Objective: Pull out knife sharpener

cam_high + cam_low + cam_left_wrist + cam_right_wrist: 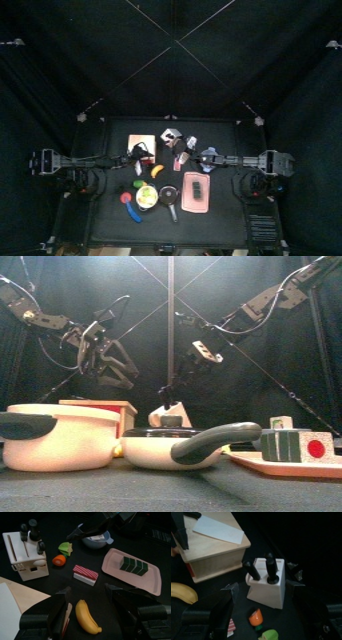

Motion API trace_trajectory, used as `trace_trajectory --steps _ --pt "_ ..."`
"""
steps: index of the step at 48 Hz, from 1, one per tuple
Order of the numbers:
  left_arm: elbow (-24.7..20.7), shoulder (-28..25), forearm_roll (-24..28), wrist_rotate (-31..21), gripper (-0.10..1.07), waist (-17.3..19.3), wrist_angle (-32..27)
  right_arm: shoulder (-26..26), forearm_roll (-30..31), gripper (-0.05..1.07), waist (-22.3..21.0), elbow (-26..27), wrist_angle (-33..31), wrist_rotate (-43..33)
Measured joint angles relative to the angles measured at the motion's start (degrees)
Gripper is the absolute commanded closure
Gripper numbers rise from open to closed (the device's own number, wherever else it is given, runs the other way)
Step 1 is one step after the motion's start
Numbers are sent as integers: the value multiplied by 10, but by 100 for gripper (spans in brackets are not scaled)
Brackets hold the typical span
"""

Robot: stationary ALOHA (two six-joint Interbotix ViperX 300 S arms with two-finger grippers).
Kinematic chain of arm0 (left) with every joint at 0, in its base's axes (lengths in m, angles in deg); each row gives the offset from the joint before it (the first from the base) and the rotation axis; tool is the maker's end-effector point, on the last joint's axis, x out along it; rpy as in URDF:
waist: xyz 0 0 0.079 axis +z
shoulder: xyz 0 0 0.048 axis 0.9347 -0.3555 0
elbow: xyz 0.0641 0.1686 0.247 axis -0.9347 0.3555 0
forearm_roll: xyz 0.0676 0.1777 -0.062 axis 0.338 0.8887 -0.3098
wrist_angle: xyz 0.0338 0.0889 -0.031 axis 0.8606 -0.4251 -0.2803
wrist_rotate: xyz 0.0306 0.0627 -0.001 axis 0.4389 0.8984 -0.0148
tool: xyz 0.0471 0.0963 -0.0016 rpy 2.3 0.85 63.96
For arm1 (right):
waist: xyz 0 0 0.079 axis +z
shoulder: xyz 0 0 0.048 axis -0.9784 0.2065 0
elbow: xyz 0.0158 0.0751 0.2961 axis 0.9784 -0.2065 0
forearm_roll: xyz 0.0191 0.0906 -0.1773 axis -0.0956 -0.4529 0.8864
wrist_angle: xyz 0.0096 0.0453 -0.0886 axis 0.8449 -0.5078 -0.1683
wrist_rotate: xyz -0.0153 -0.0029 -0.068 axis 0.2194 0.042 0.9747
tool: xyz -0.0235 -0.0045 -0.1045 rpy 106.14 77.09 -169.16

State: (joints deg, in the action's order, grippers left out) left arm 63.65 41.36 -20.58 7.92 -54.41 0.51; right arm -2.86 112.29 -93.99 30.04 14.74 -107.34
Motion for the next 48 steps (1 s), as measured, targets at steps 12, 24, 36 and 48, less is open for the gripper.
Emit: trace_trajectory --steps 12,24,36,48 --pt "11 2 18 1 6 0 1 38 0 0 -24 32 5 1" --pt "41 5 19 -2 6 -2 9 58 -1 0 -46 54 5 1" --pt "48 10 19 -1 6 -3 11 58 -7 0 -50 60 8 1" --pt "49 10 19 -2 6 -3 11 58 -10 1 -50 59 8 3"
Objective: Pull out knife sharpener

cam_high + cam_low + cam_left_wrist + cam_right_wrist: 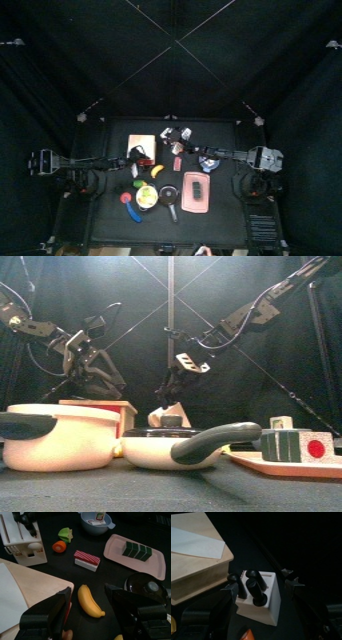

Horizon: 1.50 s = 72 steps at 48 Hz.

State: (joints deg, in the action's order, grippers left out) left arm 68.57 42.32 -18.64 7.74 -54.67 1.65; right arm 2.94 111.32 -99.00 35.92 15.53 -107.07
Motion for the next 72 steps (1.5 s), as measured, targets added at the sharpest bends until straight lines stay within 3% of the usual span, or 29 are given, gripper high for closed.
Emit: trace_trajectory --steps 21,29,48,63,72 --pt "5 0 -1 0 6 0 0 -14 -1 9 0 -21 5 0" --pt "5 0 0 0 6 0 1 -11 -1 16 -3 -13 5 1" --pt "8 1 -1 0 6 0 0 18 -1 19 -4 13 5 0" --pt "10 0 0 0 6 0 1 18 -4 35 -4 12 4 1" --pt "10 1 -1 1 6 0 1 18 -11 38 -4 8 0 1"
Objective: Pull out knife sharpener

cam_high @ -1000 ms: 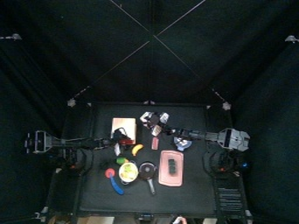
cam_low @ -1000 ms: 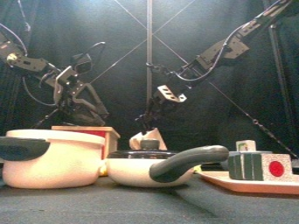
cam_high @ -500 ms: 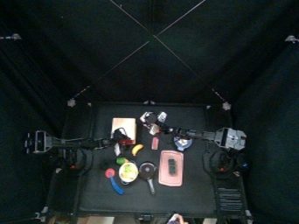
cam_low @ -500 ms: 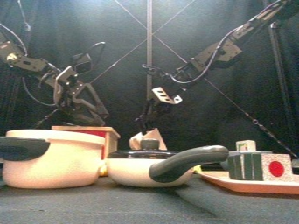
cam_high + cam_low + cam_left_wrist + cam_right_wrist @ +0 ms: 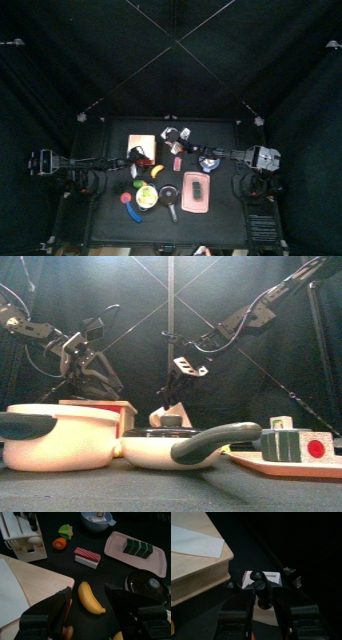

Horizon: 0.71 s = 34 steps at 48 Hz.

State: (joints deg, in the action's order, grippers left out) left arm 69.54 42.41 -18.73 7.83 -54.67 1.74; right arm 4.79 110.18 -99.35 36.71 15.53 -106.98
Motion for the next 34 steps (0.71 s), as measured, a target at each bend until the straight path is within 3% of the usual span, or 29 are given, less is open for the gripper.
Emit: trace_trajectory --steps 17,34 --pt "1 0 1 0 6 -1 1 -31 -12 38 35 -41 -44 2" --pt "1 0 1 -1 6 0 2 -31 -27 38 58 -26 -64 1"
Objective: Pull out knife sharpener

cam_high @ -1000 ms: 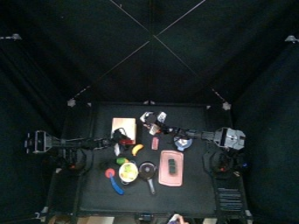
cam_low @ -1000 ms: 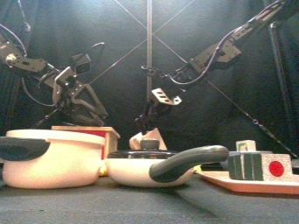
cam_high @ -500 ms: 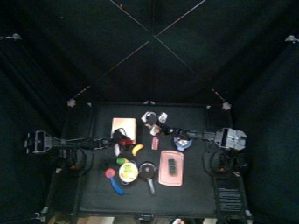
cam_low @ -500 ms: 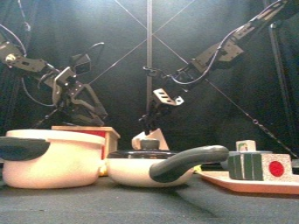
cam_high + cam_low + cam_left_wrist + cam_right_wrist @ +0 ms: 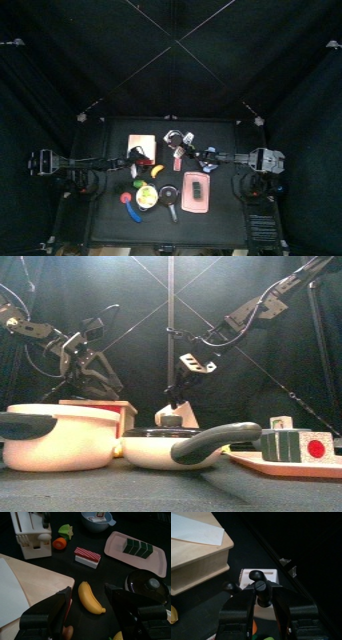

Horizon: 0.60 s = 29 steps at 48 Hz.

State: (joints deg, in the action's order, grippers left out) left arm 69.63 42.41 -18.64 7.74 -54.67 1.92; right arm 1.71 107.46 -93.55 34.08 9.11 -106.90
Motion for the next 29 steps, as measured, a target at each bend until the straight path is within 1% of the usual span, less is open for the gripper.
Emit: trace_trajectory --steps 11,29 --pt "1 0 0 1 6 -1 -1 0 -12 38 2 17 -1 0" --pt "2 0 -1 1 6 0 0 0 -12 39 11 11 -1 4"
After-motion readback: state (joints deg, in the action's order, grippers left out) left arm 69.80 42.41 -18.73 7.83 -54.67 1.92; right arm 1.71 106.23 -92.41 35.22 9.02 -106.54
